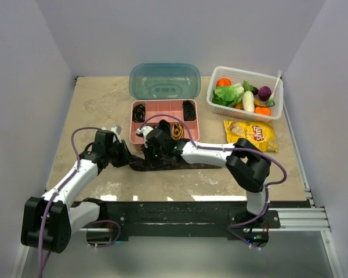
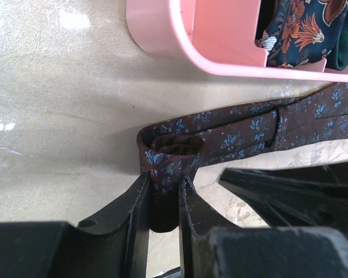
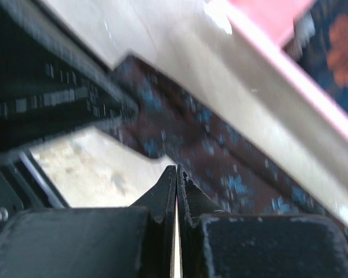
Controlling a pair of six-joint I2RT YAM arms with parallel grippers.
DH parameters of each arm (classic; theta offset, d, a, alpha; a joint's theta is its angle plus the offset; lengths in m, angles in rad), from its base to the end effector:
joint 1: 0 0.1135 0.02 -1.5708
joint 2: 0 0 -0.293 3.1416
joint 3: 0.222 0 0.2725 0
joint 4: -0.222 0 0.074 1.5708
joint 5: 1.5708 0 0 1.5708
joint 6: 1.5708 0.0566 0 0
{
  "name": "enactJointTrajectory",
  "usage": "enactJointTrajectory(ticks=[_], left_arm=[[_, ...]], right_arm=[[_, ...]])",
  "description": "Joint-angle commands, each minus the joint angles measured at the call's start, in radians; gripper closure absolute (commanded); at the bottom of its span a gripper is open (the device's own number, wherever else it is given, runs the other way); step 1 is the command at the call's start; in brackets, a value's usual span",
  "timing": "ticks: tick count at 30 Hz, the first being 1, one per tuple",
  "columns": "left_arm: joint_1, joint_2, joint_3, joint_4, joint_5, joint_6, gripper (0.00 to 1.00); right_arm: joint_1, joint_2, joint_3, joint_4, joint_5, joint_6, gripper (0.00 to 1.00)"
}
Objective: Roll the ties
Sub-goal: Roll the tie at the center of the board.
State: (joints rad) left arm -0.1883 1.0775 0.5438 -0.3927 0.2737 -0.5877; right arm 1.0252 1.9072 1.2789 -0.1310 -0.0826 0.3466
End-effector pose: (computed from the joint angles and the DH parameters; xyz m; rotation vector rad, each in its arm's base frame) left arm 0.2111 -0.0558 0.1853 -0.3940 2.5422 -0.6522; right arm 0.2356 0.3970 0.1926 -0.8599 2.3052 0.7480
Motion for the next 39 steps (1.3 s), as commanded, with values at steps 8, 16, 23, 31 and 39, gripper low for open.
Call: enactJointTrajectory(ticks=[8, 16, 23, 31, 39], left_arm=[[-0.062, -0.004, 0.100, -0.054, -0.103, 0.020, 1.00], [-0.108, 0.031, 0.117, -0.070, -0.152, 0.019, 1.00], [-0.175, 0.078, 0.189, -0.156, -0.303, 0.019, 1.00], [-0.267, 0.140, 0.257, -0.241, -0.475, -0.003, 1.00], [-0.350, 0.214, 0.330, -0.334, -0.646, -0.040, 1.00]], right_arm=[[-0.002, 0.141, 0.149, 0.047, -0.049, 0.015, 1.00], [-0.002, 0.132, 0.158, 0.057, -0.063, 0.034, 1.00], [-0.017, 0.063, 0.122, 0.036, 0.012, 0.028, 1.00], [-0.074, -0.020, 0.054, 0.007, 0.056, 0.014, 1.00], [-0.132, -0.103, -0.039, -0.005, 0.081, 0.009, 1.00]])
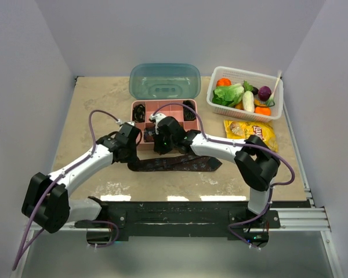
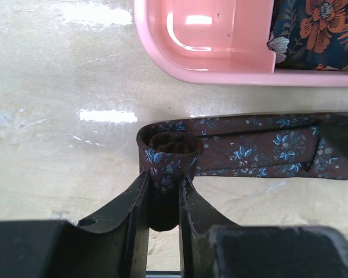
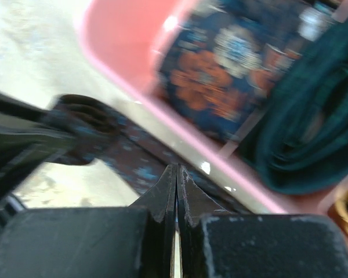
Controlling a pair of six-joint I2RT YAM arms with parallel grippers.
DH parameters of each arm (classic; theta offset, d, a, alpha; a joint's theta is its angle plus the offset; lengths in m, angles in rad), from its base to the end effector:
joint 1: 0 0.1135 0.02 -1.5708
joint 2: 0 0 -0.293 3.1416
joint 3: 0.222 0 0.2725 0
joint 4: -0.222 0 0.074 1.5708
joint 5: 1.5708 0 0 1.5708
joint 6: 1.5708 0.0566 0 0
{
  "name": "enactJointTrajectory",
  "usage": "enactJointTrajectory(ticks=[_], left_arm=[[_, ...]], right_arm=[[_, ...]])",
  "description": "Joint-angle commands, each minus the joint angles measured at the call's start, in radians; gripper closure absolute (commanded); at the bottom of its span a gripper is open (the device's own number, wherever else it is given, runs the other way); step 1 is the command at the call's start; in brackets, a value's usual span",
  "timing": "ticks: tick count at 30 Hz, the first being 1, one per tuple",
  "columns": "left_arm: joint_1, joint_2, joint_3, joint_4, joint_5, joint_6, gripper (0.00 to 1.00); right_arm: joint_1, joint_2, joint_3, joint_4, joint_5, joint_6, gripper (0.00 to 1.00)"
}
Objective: Roll the ties
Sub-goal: Roll the tie at the center of the board.
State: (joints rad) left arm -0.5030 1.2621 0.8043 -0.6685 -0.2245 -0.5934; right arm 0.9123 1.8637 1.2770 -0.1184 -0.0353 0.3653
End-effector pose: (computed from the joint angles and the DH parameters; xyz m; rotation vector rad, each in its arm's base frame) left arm 0.2264 -0.1102 0.2124 -0.1870 2.6416 -0.0571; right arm 0.2791 0.3639 0.2122 -0.6608 2.2836 0.6886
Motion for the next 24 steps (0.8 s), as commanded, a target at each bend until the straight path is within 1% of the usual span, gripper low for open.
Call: enactJointTrajectory(ticks=[1, 3, 6, 12, 18, 24], left_arm=[[-0.060, 0.054, 0.093, -0.092, -0.173, -0.051, 1.00], [-0.083, 0.077, 0.113, -0.118, -0.231, -0.065, 1.00], [-0.123, 0.128, 0.137, -0.151, -0.274, -0.091, 1.00], [-0.187, 0.220, 0.145, -0.149, -0.312, -0.132, 1.00], [-0.229, 0.293, 0.154, -0.126, -0.320, -0.164, 1.00], [-0.270, 0.318, 0.165, -0.082, -0.280, -0.175, 1.00]], right_arm=[[-0.026, -0.066, -0.044, -0.020, 0.034, -0.011, 1.00], [-0.033, -0.078, -0.059, -0.024, 0.034, -0.014, 1.00], [-0.043, -0.089, -0.074, -0.023, 0.049, -0.014, 1.00], [-0.049, -0.100, -0.097, -0.023, 0.051, -0.012, 1.00], [-0.050, -0.110, -0.114, -0.026, 0.057, -0.012, 1.00], [-0.052, -0.113, -0.122, -0.027, 0.055, -0.011, 1.00]])
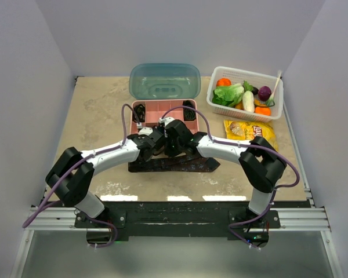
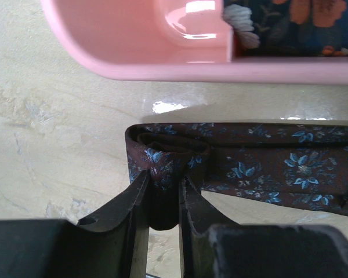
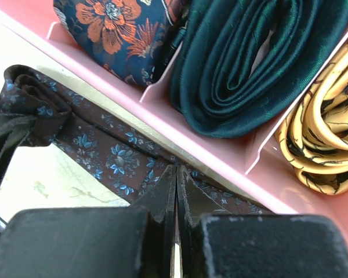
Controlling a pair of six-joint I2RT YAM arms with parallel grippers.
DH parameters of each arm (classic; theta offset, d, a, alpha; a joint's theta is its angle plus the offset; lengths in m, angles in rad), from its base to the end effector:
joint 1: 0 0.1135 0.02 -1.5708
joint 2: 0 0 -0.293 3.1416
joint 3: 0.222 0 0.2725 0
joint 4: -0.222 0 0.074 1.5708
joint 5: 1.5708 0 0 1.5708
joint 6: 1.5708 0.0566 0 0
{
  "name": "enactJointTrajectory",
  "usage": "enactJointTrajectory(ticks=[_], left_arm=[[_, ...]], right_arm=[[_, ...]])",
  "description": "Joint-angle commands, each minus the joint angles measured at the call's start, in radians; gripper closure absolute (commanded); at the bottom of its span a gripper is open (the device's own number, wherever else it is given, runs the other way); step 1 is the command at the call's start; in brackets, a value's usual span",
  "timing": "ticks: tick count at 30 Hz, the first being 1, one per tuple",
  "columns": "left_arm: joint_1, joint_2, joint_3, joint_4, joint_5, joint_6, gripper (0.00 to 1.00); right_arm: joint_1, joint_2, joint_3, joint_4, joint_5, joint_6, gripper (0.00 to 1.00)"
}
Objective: Roll the ties
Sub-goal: Roll the tie at the center of the board.
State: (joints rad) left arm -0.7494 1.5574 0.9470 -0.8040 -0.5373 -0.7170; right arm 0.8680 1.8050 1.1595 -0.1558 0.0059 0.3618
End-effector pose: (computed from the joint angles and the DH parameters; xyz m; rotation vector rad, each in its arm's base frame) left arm 0.2301 -0.1746 0.1821 -0.0142 2.6407 0.4016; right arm 0.2764 0.3258 0.1927 -0.6108 2.3731 0.5665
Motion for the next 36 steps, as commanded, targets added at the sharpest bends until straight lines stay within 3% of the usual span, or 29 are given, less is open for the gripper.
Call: enactJointTrajectory(ticks=[1, 11, 17, 20, 36], left_arm=[[-0.025, 0.024, 0.018, 0.071, 0.039, -0.053, 1.00], [-0.027, -0.003, -0.039, 0.196, 0.138, -0.047, 0.87], [-0.027, -0.066, -0.068, 0.261, 0.198, -0.045, 0.52], [-0.027, -0.094, -0.071, 0.272, 0.215, -0.045, 0.45], [-0.013, -0.267, -0.077, 0.269, 0.224, -0.058, 0.28]], right_arm=[[-0.007, -0.056, -0.004, 0.010, 0.014, -0.006, 1.00], [-0.007, -0.058, -0.012, 0.009, 0.012, -0.007, 1.00], [-0.007, -0.061, -0.012, 0.009, 0.011, -0.007, 1.00], [-0.007, -0.064, -0.014, 0.010, 0.008, -0.007, 1.00], [-0.007, -0.098, -0.007, 0.033, -0.041, -0.015, 1.00]])
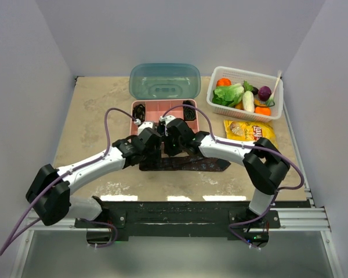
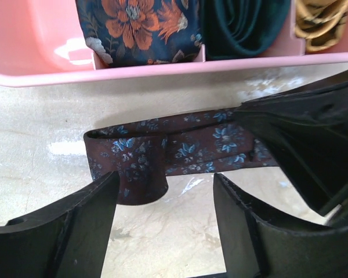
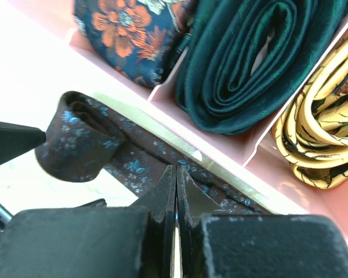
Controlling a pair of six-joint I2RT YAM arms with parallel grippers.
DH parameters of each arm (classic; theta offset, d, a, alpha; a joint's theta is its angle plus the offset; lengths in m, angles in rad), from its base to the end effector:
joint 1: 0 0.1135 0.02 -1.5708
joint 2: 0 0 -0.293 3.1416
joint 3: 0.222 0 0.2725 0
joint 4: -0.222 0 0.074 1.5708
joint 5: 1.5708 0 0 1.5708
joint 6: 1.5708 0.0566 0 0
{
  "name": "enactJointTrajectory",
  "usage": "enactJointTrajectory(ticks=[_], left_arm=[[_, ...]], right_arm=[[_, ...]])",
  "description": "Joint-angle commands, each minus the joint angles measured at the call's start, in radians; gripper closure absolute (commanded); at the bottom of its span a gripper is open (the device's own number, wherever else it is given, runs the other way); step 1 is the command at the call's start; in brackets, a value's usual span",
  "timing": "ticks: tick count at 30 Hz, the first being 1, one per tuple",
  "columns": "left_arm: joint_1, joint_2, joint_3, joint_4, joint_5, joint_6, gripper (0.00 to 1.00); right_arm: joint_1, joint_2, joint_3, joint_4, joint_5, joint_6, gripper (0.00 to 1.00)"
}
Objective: Roll the ties
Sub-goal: Roll the tie at the center of the board.
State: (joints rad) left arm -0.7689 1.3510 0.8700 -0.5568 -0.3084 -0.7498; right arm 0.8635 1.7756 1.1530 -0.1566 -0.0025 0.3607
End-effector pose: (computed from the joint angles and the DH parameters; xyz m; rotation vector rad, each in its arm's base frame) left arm 0.2164 -0.1855 0.2195 -0.0836 2.5430 -0.1912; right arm 0.2750 0.3220 0.2023 -0.6060 2.3545 0.5862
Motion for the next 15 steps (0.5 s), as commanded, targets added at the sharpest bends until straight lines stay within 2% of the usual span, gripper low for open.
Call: enactJointTrajectory(ticks=[1, 7, 11, 15], left_arm=[[0.013, -0.069, -0.002, 0.018, -0.003, -0.022, 0.28], [0.095, -0.148, -0.043, 0.028, 0.034, -0.010, 0.23], [0.232, -0.251, -0.112, 0.077, 0.145, 0.016, 0.20], [0.315, -0.328, -0.138, 0.080, 0.190, 0.027, 0.16]], right_arm=[[-0.003, -0.074, -0.001, 0.037, -0.043, -0.014, 1.00], [-0.001, -0.082, 0.008, 0.075, -0.086, -0.014, 1.00], [0.006, -0.064, 0.031, 0.091, -0.129, -0.012, 1.00], [0.029, -0.041, 0.071, 0.101, -0.154, -0.017, 1.00]])
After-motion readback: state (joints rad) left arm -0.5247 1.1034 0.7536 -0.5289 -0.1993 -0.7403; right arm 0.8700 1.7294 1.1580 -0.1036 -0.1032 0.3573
